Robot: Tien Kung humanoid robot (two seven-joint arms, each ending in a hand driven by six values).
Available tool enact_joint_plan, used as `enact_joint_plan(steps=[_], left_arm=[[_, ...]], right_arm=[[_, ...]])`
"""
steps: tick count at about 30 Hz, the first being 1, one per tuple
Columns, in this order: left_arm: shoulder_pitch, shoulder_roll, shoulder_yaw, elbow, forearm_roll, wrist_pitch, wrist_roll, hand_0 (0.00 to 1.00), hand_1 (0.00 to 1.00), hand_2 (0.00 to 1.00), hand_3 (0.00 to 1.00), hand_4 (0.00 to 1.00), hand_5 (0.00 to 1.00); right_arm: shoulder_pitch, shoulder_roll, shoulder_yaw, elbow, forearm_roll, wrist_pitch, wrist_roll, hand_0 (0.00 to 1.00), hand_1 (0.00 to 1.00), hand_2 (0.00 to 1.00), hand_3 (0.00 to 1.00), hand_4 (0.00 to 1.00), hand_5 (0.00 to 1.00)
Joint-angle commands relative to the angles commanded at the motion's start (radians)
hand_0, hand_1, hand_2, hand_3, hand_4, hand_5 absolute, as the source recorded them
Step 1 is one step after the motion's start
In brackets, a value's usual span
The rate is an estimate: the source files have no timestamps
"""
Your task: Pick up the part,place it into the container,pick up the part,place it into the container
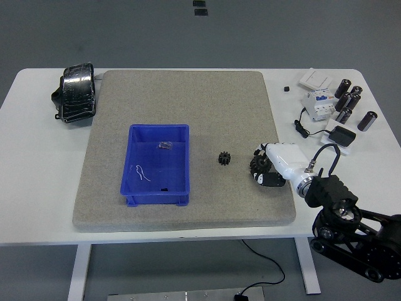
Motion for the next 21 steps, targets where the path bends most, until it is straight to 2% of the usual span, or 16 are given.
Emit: enact_joint_plan(steps=[5,6,10,13,21], left_arm=[[0.0,0.0,0.001,0.0,-0.002,0.002,-0.002,0.664,0.647,0.622,0.606,0.684,0.487],[0.0,0.0,0.001,0.0,-0.003,0.002,-0.002,0.664,0.646,0.623,0.608,0.685,0.498],[0.002,-0.001,0.0,-0.001,-0.002,0.004,-0.001,0.664,0.646,0.623,0.608,0.685,0.498],[0.003,-0.001,0.0,-0.001,0.0,0.004,0.001,0.663,0.646,0.625,0.61,0.69,0.51],[0.007,0.001,-0.006,0.0,0.008,0.002,0.005,0.662,0.645,0.625,0.611,0.696,0.519]], right_arm=[[0.006,0.002,0.004,0.011,0.0,-0.04,0.011,0.299,0.509,0.43,0.634,0.459,0.02],[0.008,0.003,0.005,0.016,0.001,-0.048,0.014,0.291,0.492,0.401,0.607,0.433,0.002],[0.028,0.014,0.015,0.057,0.018,-0.08,0.022,0.291,0.492,0.401,0.607,0.433,0.002],[0.06,0.034,0.015,0.092,0.035,-0.101,0.026,0.274,0.494,0.396,0.599,0.43,0.002],[0.189,0.133,-0.016,0.12,0.089,-0.118,0.013,0.271,0.492,0.389,0.598,0.433,0.002]])
